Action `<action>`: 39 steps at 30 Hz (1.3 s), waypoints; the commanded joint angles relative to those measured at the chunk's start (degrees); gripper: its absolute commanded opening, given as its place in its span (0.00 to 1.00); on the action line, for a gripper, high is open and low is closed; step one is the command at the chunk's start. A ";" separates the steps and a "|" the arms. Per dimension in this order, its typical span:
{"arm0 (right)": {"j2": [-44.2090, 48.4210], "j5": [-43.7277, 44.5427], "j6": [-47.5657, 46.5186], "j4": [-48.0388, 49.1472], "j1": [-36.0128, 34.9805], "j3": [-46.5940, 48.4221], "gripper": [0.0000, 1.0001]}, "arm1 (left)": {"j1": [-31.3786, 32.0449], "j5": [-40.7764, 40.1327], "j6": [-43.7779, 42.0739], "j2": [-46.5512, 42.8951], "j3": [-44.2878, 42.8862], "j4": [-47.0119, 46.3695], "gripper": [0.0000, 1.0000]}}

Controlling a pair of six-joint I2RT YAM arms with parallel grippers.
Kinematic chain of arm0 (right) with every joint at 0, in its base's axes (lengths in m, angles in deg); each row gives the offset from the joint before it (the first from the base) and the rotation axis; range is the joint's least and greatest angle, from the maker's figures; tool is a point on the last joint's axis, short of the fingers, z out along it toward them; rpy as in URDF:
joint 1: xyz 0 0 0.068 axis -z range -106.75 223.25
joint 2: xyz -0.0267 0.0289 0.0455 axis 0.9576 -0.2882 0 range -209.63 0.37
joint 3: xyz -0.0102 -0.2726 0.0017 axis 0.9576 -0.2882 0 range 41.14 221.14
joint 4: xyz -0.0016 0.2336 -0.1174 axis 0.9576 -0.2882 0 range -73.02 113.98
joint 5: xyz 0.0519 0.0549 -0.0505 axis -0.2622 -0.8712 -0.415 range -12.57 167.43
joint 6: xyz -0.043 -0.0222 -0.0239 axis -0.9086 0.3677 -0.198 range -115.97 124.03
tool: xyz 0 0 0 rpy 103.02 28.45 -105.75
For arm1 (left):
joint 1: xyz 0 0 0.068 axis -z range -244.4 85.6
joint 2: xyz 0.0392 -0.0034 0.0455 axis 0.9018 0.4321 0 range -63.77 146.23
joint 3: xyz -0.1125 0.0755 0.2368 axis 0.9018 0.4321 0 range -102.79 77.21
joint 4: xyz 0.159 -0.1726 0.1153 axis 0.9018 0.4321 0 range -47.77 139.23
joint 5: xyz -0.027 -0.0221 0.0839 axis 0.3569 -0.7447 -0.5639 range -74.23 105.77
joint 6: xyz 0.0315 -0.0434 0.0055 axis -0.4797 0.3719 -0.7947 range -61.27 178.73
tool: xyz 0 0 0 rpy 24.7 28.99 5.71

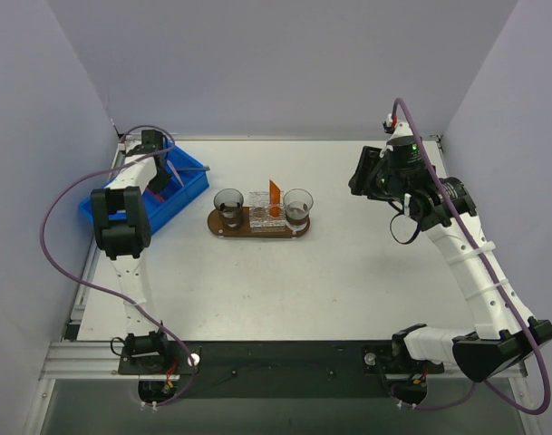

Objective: Prepare toiletry sets of a toothbrush and toothpaste on the tray

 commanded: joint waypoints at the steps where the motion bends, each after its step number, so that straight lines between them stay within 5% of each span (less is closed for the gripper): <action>1: 0.07 -0.10 0.59 -0.79 0.51 0.97 0.47 | -0.29 -5.14 -0.16 -5.15 -4.58 1.19 0.27; 22: -0.28 -0.10 0.77 -1.32 1.12 1.05 0.50 | -0.47 -9.02 2.38 0.12 -8.19 10.86 0.40; 39: -0.37 -1.85 0.77 -1.67 1.30 1.06 0.52 | -0.82 -3.22 4.84 3.73 -5.81 11.21 0.39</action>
